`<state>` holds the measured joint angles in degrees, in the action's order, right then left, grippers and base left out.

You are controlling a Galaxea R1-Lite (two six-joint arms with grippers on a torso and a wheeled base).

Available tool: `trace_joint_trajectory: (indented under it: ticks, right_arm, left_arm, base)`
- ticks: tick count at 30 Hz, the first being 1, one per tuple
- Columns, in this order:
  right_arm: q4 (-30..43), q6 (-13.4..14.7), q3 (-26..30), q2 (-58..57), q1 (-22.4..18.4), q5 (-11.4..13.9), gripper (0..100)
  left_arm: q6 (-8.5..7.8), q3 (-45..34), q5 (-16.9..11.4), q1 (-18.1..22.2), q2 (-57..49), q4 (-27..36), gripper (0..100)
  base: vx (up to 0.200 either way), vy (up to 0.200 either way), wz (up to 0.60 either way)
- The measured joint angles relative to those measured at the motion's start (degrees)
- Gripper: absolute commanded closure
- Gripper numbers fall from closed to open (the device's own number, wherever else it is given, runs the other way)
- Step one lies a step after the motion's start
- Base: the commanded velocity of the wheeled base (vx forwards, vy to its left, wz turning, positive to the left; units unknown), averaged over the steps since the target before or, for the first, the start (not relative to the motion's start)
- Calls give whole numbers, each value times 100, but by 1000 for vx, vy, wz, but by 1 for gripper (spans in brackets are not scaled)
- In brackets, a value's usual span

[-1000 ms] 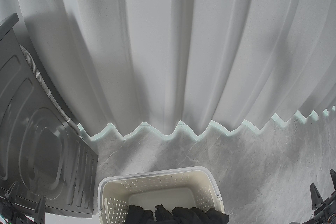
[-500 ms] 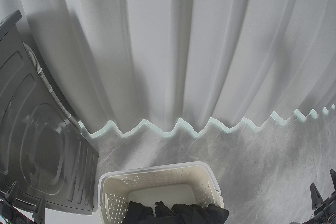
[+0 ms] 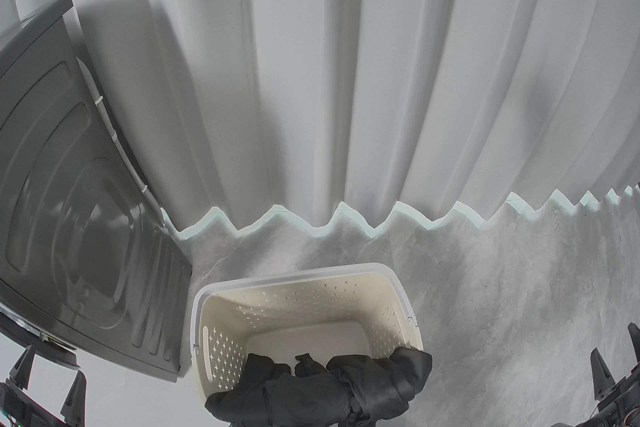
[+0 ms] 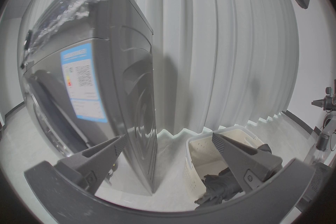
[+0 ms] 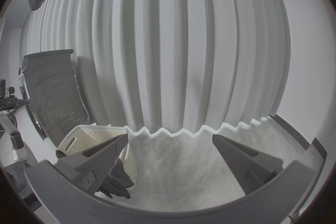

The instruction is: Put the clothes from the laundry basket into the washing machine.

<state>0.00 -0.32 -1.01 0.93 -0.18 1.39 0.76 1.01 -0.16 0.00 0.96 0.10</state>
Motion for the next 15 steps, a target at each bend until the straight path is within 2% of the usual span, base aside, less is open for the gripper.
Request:
trace_joint_trajectory:
  ticks: [15]
  right_arm:
    - [0,0,0,0,2,0,0]
  left_arm:
    - [-16,0,-2,0,0,0,0]
  base:
    - [-200,0,0]
